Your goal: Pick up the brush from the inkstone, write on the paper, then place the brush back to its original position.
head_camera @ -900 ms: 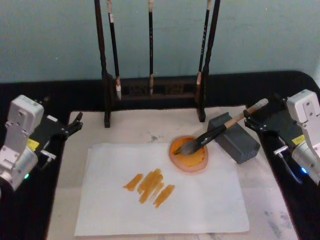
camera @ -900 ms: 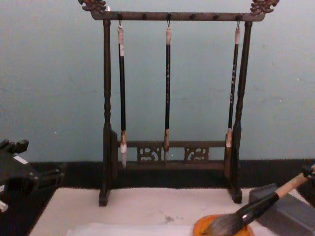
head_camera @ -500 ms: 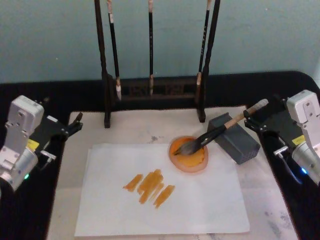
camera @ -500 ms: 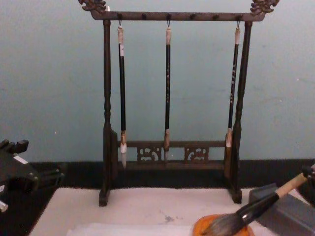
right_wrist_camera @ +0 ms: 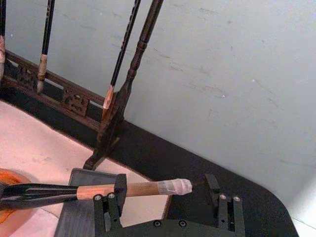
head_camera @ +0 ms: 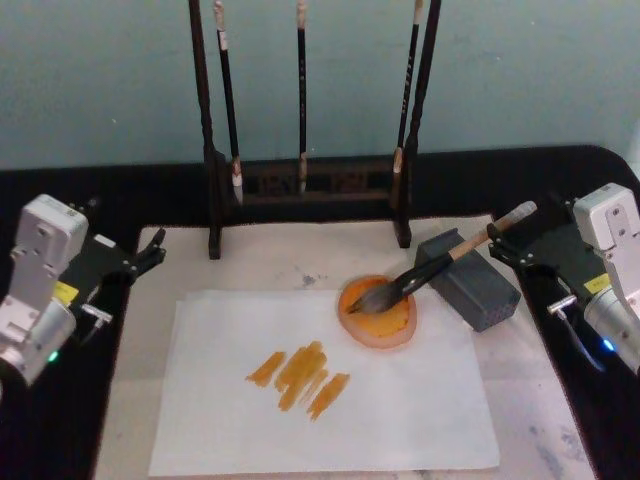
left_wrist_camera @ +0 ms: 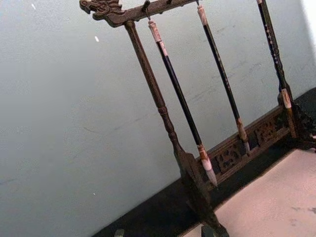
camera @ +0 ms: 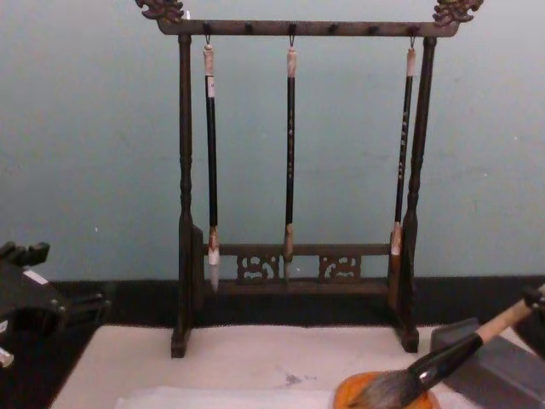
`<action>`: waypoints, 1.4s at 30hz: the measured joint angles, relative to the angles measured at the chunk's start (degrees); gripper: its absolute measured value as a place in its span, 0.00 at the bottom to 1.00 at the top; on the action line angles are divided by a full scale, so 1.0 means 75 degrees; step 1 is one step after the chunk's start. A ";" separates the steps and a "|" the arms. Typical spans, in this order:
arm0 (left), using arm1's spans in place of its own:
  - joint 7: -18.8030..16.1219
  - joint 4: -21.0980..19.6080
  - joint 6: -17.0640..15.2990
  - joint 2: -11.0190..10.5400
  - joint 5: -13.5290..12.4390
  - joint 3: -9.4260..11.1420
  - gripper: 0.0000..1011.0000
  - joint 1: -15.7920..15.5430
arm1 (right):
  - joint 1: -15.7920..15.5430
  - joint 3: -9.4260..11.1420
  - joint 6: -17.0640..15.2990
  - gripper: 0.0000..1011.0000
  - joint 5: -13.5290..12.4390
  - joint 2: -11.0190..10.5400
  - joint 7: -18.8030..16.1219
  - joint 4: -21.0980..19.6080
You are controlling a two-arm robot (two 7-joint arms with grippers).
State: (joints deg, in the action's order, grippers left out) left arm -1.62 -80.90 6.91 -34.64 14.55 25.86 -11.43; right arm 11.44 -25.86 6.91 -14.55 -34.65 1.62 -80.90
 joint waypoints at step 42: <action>0.0000 0.0000 0.0000 0.0000 0.0000 0.0000 1.00 0.0000 | -0.0941 0.1124 -0.0318 0.99 -0.1491 0.0072 -0.0786 -0.0971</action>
State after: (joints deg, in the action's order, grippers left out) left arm -1.62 -80.90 6.91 -34.65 14.55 25.86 -11.43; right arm 4.38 -17.43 4.52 -25.72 -34.11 -4.28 -88.18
